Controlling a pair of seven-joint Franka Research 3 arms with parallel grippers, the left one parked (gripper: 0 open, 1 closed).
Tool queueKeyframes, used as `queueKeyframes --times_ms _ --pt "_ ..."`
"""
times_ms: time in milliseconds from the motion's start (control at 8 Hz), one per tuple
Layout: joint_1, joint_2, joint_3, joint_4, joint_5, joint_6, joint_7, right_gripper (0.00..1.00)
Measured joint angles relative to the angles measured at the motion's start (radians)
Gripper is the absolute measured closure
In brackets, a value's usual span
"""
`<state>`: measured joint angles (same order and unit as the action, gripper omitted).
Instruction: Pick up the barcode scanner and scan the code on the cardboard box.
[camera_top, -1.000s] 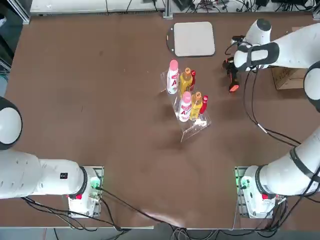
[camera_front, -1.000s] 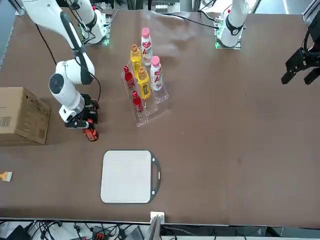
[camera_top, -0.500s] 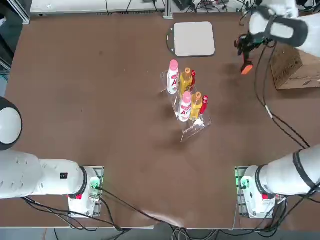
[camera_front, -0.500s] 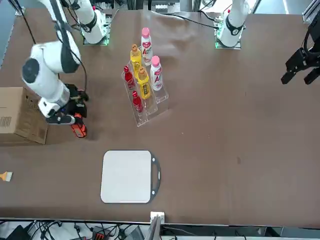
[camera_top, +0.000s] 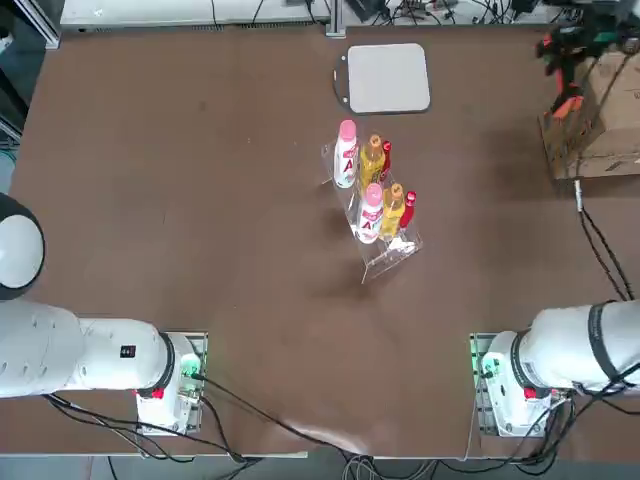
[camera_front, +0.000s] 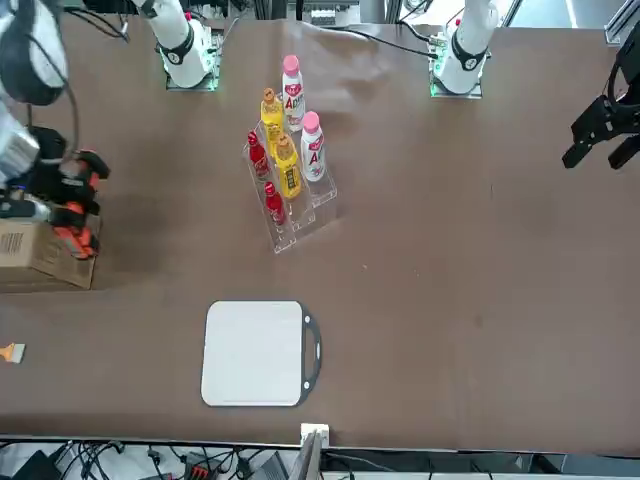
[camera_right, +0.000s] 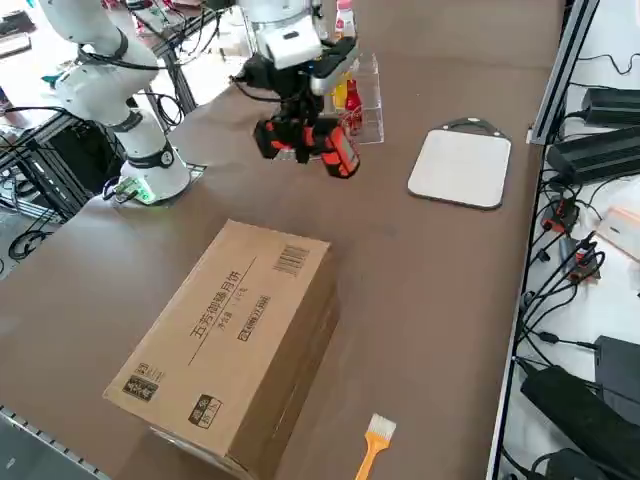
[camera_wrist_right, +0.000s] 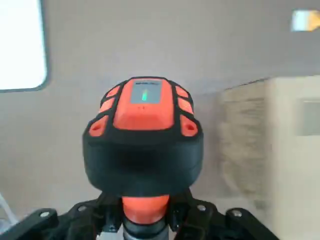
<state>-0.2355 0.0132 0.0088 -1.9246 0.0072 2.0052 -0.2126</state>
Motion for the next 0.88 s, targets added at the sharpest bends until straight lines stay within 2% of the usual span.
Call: queueKeyframes --times_ms 250,500,875 --pt "-0.169 0.034 -0.004 0.036 -0.001 0.000 -0.214 0.57" --pt "-0.276 0.089 -0.006 0.075 -0.001 0.001 -0.350 0.57" --pt "-0.306 0.150 0.003 0.129 -0.001 0.002 -0.390 0.57"
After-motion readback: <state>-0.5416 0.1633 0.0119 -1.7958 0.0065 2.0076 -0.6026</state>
